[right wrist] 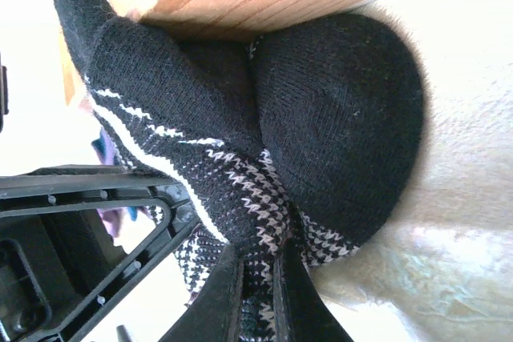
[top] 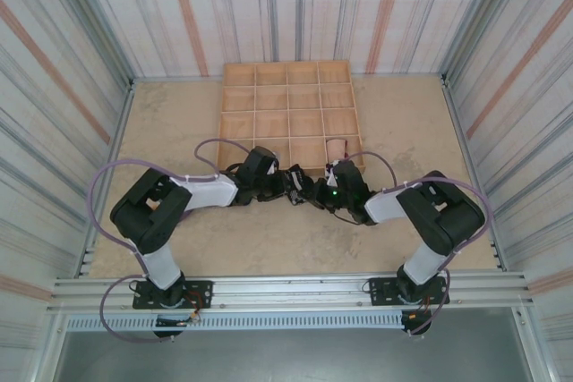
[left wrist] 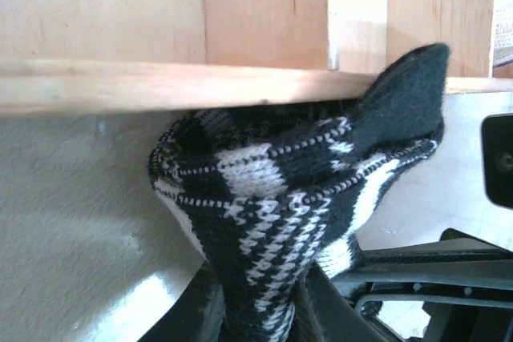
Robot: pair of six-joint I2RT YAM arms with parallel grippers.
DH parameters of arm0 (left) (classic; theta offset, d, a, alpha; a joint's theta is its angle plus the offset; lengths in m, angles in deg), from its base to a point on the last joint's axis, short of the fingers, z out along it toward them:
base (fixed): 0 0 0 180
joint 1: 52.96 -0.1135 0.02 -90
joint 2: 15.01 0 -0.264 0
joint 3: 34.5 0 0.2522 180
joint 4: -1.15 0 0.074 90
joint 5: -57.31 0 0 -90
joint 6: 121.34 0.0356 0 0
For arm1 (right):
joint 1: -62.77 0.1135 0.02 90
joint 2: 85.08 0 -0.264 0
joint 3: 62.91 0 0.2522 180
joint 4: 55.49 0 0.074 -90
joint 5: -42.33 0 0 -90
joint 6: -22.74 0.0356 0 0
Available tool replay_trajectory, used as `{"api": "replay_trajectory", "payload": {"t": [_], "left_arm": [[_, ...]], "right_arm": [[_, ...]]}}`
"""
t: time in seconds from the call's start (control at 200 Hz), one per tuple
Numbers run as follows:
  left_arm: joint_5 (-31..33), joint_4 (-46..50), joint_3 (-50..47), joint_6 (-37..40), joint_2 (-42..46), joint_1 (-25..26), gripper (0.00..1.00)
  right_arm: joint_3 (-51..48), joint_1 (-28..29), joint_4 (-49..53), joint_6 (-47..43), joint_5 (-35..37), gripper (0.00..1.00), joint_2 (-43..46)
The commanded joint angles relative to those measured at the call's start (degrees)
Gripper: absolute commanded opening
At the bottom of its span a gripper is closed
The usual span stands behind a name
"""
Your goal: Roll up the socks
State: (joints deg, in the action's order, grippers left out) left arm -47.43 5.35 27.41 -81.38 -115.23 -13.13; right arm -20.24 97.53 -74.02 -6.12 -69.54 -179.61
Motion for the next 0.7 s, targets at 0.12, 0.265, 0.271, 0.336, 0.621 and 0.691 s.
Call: {"api": "replay_trajectory", "payload": {"t": [0.12,0.265,0.271,0.336,0.621,0.691], "left_arm": [[2.24,10.41,1.17,1.29,-2.46,-0.46,0.05],[2.22,17.89,1.35,0.95,-0.32,-0.39,0.04],[2.24,17.95,1.3,0.84,-0.23,-0.34,0.04],[1.66,18.46,0.08,-0.66,1.34,-0.38,0.04],[1.59,23.02,-4.42,-5.85,7.54,1.04,0.04],[1.6,23.3,-5.79,-7.51,8.64,1.86,0.03]], "right_arm": [[3.87,2.68,33.88,-12.13,6.63,0.2,5.56],[8.57,5.86,43.18,-17.97,12.45,0.38,10.89],[8.69,6.07,43.36,-18.16,12.85,0.39,11.09],[9.41,8.65,44.5,-20.25,16.51,0.48,13.6],[10.41,26.47,40.75,-28.82,38.82,0.64,17.97],[10.27,30.16,38.34,-30.33,43.52,0.64,17.31]]}}
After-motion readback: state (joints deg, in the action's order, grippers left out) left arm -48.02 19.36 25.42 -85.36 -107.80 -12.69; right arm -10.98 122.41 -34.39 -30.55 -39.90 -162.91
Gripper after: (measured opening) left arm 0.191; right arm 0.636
